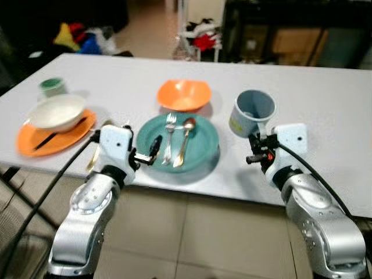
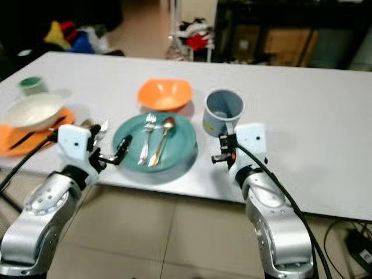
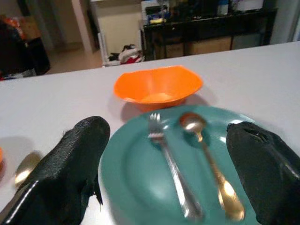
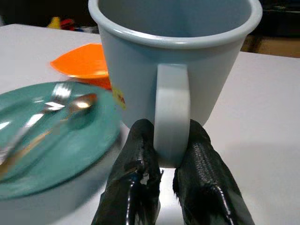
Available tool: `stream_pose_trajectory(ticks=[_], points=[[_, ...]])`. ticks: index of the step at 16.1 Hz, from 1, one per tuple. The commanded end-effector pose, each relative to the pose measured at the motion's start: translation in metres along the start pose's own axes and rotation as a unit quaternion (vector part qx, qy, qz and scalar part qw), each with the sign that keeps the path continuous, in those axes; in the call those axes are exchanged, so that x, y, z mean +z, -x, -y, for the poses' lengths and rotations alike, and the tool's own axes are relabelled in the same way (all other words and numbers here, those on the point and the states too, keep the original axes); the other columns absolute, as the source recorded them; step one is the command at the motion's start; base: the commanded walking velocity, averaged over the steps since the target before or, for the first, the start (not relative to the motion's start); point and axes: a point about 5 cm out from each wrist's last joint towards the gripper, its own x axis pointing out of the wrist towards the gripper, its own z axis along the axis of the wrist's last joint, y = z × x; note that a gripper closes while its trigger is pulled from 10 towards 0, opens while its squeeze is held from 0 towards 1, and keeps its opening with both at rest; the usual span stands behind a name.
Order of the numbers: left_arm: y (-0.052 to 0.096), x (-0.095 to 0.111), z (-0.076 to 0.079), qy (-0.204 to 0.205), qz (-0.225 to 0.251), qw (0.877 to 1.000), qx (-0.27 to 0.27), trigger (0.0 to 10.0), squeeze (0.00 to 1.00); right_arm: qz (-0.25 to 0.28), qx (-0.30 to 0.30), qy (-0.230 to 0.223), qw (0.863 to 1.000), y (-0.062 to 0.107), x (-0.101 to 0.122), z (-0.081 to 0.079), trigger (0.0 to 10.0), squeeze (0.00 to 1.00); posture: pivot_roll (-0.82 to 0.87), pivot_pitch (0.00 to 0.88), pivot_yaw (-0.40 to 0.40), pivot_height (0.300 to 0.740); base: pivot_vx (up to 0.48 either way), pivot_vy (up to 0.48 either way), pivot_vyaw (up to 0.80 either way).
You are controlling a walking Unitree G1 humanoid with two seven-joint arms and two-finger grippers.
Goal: Setting the table
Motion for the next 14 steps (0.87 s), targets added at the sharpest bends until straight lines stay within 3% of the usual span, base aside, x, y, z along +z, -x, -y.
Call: stream_pose_trajectory(ticks=[1, 14], points=[[-0.0011, 0.0023, 0.0054, 0.000, 0.006, 1.000, -0.009, 10.0, 0.16, 0.001, -0.010, 0.004, 1.000, -0.0002, 0.0024, 0.0055, 10.0, 0.00, 0.04, 0.000, 0.053, 0.740, 0.352, 0.000, 0.00], [-0.0017, 0.0031, 0.0057, -0.002, 0.010, 1.000, -0.014, 10.0, 0.15, -0.009, -0.018, 0.010, 1.000, -0.0071, 0.0000, 0.0108, 10.0, 0.00, 0.05, 0.000, 0.052, 0.740, 0.350, 0.000, 0.00]])
